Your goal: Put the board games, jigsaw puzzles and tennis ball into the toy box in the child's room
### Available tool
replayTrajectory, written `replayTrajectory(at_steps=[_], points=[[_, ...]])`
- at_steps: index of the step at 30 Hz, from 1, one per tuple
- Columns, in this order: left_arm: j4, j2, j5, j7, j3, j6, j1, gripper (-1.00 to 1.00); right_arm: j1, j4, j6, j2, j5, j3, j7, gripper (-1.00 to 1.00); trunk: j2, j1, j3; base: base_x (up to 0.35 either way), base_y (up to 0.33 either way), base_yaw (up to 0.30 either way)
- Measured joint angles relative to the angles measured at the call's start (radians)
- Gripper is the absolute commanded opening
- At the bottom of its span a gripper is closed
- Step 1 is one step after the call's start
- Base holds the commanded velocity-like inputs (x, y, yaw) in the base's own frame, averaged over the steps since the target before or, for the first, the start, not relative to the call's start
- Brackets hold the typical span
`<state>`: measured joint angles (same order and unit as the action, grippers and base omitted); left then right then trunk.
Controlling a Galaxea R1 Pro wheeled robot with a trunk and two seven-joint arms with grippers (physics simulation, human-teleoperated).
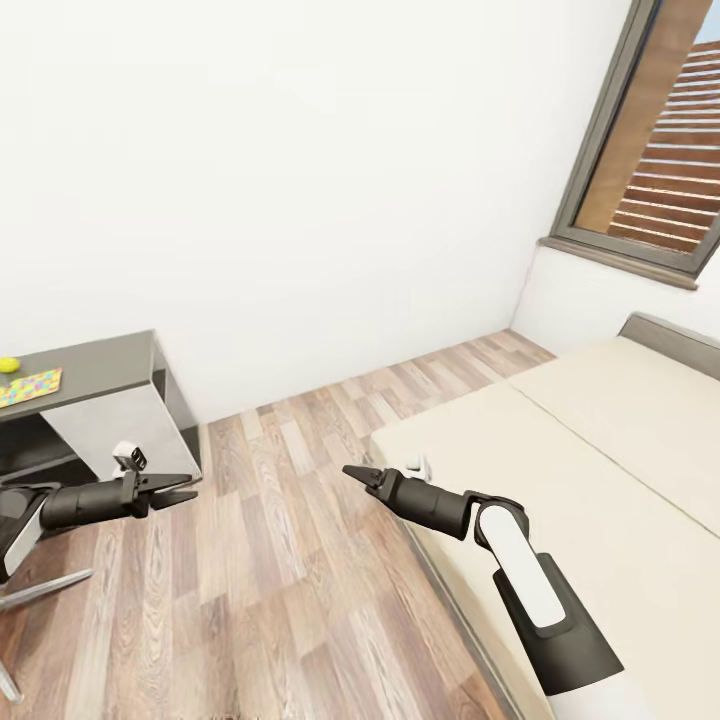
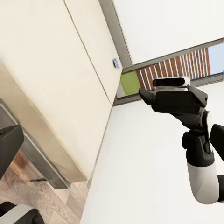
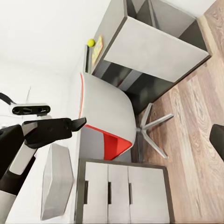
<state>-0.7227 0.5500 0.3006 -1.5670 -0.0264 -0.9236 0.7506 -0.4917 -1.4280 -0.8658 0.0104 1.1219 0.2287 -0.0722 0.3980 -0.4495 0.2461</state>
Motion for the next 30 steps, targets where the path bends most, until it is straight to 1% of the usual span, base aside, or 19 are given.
replayTrajectory(at_steps=[7,18,26,30], points=[[0.0,0.0,0.0,0.0,0.0,0.0,0.0,1.0,0.0,0.0,0.0,0.001,0.0,0.001,0.0,1.0,0.0,0.0,0.007,-0.003,-0.053,0.238],[0.0,0.0,0.0,0.0,0.0,0.0,0.0,1.0,0.0,0.0,0.001,0.001,0.001,0.001,0.0,1.0,0.0,0.0,0.019,-0.047,-0.179,0.238],[0.0,0.0,0.0,0.0,0.0,0.0,0.0,1.0,0.0,0.0,0.002,0.001,0.0,0.001,0.0,1.0,0.0,0.0,0.028,-0.018,-0.035,0.238],[0.0,0.0,0.0,0.0,0.0,0.0,0.0,1.0,0.0,0.0,0.002,0.001,0.0,0.001,0.0,1.0,0.0,0.0,0.032,-0.15,-0.028,0.238]])
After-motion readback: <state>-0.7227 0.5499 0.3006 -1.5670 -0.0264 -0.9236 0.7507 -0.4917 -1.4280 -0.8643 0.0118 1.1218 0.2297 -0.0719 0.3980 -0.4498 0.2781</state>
